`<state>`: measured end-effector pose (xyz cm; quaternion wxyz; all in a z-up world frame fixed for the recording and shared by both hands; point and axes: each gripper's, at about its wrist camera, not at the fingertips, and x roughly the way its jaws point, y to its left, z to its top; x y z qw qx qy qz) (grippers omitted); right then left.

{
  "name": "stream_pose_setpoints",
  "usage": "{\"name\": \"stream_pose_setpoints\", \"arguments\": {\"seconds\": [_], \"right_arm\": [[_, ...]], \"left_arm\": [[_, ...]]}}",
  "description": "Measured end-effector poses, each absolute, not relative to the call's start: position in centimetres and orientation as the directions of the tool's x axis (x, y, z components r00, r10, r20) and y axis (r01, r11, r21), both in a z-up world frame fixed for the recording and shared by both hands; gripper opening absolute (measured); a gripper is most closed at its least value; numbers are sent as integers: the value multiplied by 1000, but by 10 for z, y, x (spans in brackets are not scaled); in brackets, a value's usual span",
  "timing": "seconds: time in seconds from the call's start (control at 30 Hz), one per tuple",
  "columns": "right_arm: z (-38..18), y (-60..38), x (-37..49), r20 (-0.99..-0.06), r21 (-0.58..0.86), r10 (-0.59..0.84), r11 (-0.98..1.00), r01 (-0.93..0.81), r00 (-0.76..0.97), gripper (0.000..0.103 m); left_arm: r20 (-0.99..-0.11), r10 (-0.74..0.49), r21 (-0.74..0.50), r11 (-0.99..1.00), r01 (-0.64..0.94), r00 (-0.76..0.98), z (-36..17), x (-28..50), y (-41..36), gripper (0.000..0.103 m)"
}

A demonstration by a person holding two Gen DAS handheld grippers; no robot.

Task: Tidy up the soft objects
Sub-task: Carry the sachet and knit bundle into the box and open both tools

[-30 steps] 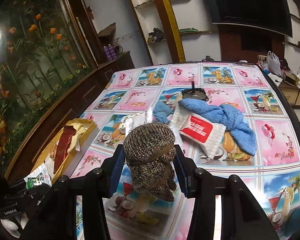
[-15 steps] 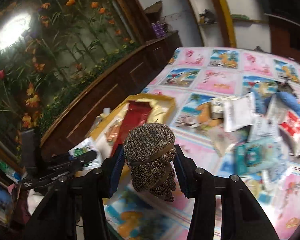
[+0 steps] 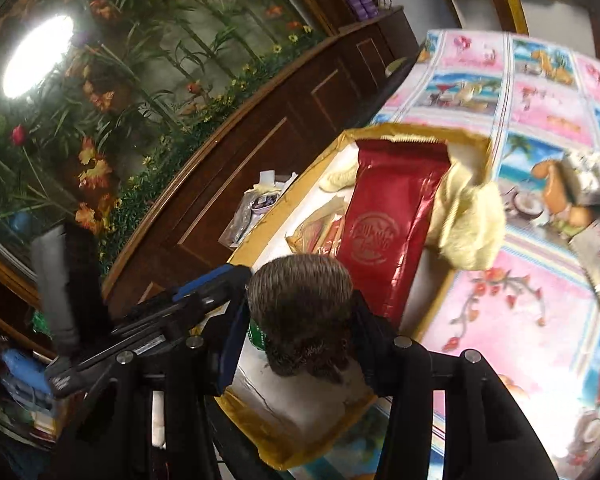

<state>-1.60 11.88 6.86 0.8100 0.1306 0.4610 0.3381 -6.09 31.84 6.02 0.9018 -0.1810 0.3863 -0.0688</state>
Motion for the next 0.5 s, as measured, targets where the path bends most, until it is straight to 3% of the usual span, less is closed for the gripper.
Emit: {"name": "stream_pose_setpoints", "arguments": {"seconds": [0.07,0.13,0.5], "right_arm": [[64,121,-15,-659,519,666,738,-430,349,56],[64,122,-16,-659,520,672,732,-441,338,66],[80,62,-9,-611,537,623,779,-323,488,66]], "left_arm": [[-654,-265,-387,922,-12,709,66,-68,320,49],[-636,-264,-392,920,-9,725,70,-74,322,50],[-576,-321,-461,887,25,752,73,-100,322,50]]}}
